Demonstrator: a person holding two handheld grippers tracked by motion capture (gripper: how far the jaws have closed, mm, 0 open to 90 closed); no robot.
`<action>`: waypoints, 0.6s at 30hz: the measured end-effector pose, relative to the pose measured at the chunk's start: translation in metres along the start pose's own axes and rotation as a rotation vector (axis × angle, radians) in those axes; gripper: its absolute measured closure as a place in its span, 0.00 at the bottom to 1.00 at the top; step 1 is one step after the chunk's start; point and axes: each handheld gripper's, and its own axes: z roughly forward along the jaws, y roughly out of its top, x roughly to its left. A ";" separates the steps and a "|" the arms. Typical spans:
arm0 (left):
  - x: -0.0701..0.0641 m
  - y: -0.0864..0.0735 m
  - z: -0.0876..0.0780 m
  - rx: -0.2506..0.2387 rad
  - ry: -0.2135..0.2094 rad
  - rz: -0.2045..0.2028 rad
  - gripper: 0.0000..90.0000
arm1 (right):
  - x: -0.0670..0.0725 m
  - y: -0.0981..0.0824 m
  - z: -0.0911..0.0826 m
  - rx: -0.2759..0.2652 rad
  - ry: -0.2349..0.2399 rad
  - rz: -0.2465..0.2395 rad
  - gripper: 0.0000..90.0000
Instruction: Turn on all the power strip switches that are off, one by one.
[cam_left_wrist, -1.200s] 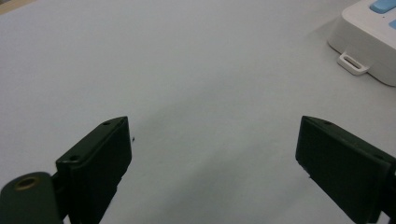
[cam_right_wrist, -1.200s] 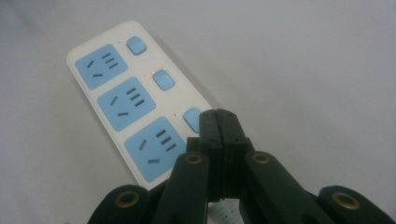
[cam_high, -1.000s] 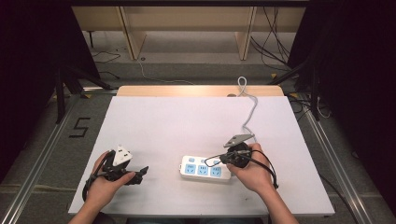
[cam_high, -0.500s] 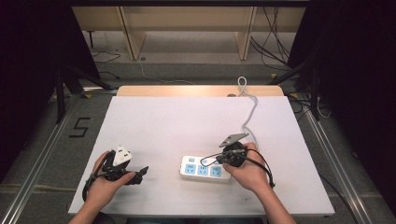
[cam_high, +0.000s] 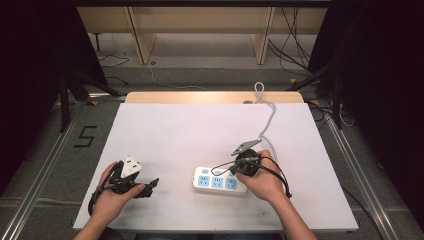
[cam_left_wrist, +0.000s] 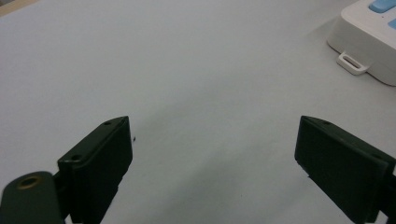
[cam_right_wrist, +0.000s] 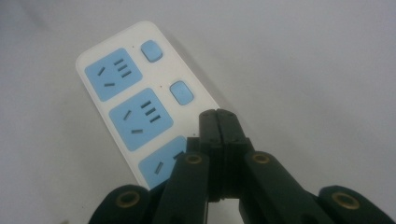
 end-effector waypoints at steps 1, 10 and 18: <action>0.000 0.000 0.000 0.000 0.000 -0.002 0.12 | 0.000 0.001 0.000 0.002 -0.001 0.000 1.00; 0.000 0.000 0.000 0.002 0.001 0.003 0.12 | 0.003 0.007 0.004 0.049 0.009 -0.010 1.00; 0.000 0.000 0.000 0.002 0.001 0.002 0.13 | 0.003 0.011 0.005 0.078 0.015 -0.009 1.00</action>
